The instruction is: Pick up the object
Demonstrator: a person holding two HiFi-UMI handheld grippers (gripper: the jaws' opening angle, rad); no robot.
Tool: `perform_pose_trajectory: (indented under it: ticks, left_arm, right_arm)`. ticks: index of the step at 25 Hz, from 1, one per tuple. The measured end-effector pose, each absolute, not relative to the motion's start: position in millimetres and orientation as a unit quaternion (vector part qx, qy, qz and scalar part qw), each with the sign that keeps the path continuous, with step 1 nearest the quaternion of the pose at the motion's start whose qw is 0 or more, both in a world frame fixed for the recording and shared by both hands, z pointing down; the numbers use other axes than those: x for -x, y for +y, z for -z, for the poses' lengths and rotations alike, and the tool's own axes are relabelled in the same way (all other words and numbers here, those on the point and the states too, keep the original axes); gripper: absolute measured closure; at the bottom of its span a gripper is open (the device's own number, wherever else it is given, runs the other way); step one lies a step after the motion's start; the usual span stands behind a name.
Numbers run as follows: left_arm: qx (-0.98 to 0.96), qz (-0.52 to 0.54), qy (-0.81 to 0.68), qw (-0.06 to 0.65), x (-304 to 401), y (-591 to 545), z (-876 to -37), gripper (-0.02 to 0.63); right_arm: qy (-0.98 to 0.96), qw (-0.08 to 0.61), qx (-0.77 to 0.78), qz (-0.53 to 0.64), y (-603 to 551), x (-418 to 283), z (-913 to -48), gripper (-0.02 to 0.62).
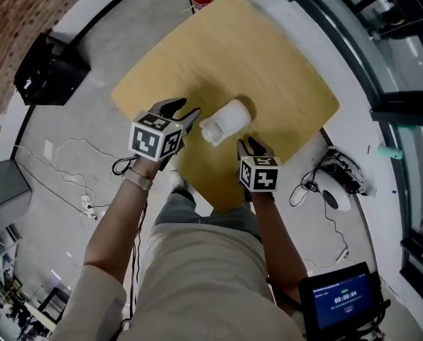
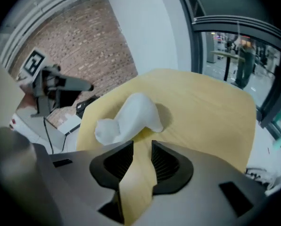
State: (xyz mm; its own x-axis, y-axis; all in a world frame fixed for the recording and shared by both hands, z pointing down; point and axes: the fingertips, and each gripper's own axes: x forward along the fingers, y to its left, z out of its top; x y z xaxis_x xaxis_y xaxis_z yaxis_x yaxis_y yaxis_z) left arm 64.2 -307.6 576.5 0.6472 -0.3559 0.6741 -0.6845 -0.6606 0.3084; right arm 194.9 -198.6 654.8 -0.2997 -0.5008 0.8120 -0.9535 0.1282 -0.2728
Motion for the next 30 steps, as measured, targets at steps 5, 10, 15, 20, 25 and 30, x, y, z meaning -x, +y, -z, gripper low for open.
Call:
perform_pose_trajectory:
  ticks: [5,10,15,20,25,30]
  left_arm:
    - [-0.85,-0.41,-0.187,0.273,-138.6,-365.6,-670.3,0.457]
    - [-0.843,-0.468,-0.147,0.223,-131.1,-366.4,-686.8,0.598]
    - [-0.854,-0.444,-0.112,0.245,-144.5,-331.8,-675.1,0.583]
    - [-0.865,-0.389,-0.101,0.299,-157.0,-322.9,-664.1,0.624]
    - [-0.869,-0.411,-0.03,0.273,-177.9,-302.2,-651.7,0.618]
    - [-0.858,-0.451,-0.102,0.225,-180.3,-304.7,-664.6,0.62]
  right_arm:
    - [-0.737,0.337,-0.424,-0.405,-235.6,-186.0,-696.0,0.495]
    - [-0.754,0.352,-0.396,-0.388,-227.6,-172.3,-686.5,0.514]
    - [-0.763,0.383,-0.386,-0.349,-226.8,-158.4,-675.4,0.514]
    - [-0.747,0.438,-0.386,-0.318,-225.9,-159.3,-686.6,0.535]
    - [-0.761,0.396,-0.413,-0.308,-247.3,-161.0,-675.4,0.544]
    - [-0.767,0.388,-0.417,-0.297,-264.3,-165.7,-668.4,0.558]
